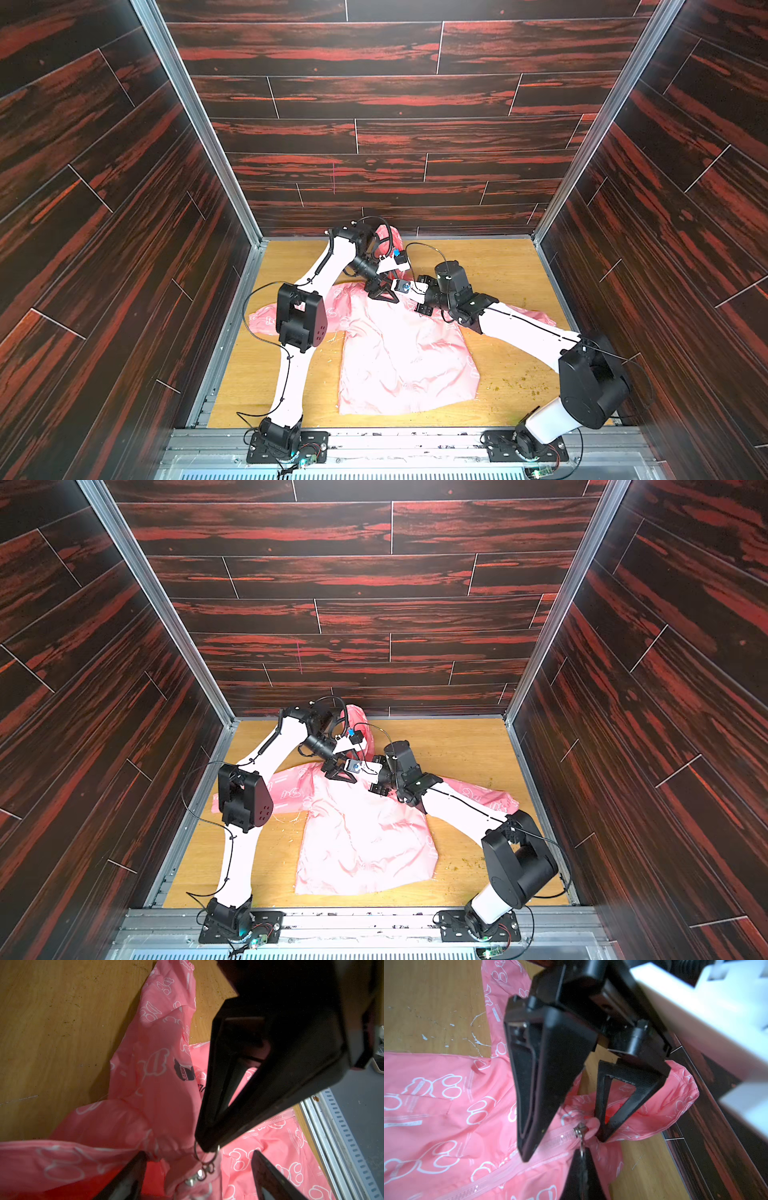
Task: Unzip the jacket
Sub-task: Unzip the zipper on the jacket.
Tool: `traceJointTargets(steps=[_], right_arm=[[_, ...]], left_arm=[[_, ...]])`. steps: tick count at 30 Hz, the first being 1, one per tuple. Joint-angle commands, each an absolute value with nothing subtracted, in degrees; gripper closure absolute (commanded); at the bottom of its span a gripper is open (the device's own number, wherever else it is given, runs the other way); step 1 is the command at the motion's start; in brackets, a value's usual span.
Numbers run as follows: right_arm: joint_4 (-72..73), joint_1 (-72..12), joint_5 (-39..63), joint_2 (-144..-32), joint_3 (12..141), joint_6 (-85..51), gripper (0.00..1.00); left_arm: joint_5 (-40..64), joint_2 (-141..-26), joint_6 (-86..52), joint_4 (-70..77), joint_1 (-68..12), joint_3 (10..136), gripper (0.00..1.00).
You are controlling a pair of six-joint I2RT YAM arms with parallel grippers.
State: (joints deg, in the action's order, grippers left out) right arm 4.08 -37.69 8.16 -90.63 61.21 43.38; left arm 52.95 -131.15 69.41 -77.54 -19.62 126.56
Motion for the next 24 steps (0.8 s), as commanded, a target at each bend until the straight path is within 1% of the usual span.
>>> traceJointTargets(steps=[1, 7, 9, 11, 12, 16, 17, 19, 20, 22, 24], right_arm=[[4.0, -38.4, 8.6, -87.7, 61.8, 43.9, 1.00], [3.8, -38.5, 8.3, -87.2, 61.5, 44.0, 1.00], [3.9, -38.5, 8.3, -87.3, 61.6, 44.0, 1.00], [4.0, -38.5, 8.0, -87.6, 61.9, 44.0, 1.00], [4.0, -38.6, 7.9, -87.8, 62.0, 44.1, 1.00], [4.3, -38.8, 7.7, -87.7, 62.1, 44.3, 1.00], [4.5, -38.8, 7.6, -87.7, 62.0, 44.3, 1.00], [4.7, -39.0, 7.3, -87.7, 62.1, 44.4, 1.00], [4.7, -39.0, 7.1, -87.8, 62.1, 44.4, 1.00], [4.9, -39.1, 6.9, -87.6, 62.0, 44.5, 1.00], [4.9, -39.2, 6.8, -87.4, 61.9, 44.5, 1.00]], left_arm=[[51.9, -132.4, 69.8, -79.0, -18.6, 126.6, 0.25], [52.7, -131.8, 69.6, -79.4, -17.1, 126.5, 0.30], [53.0, -131.6, 69.6, -79.2, -17.1, 126.5, 0.37], [53.0, -131.6, 68.7, -78.7, -17.1, 126.4, 0.47], [52.9, -131.6, 68.3, -78.3, -17.1, 126.3, 0.48], [53.0, -131.4, 67.3, -77.0, -17.4, 124.9, 0.49], [53.2, -131.3, 67.4, -76.9, -17.5, 124.8, 0.48], [53.6, -131.1, 67.3, -76.4, -18.1, 124.1, 0.41], [53.6, -131.1, 67.3, -76.2, -18.3, 124.0, 0.41], [53.9, -131.3, 67.7, -76.3, -18.6, 123.9, 0.41], [54.4, -131.6, 68.0, -76.5, -18.7, 124.1, 0.44]])
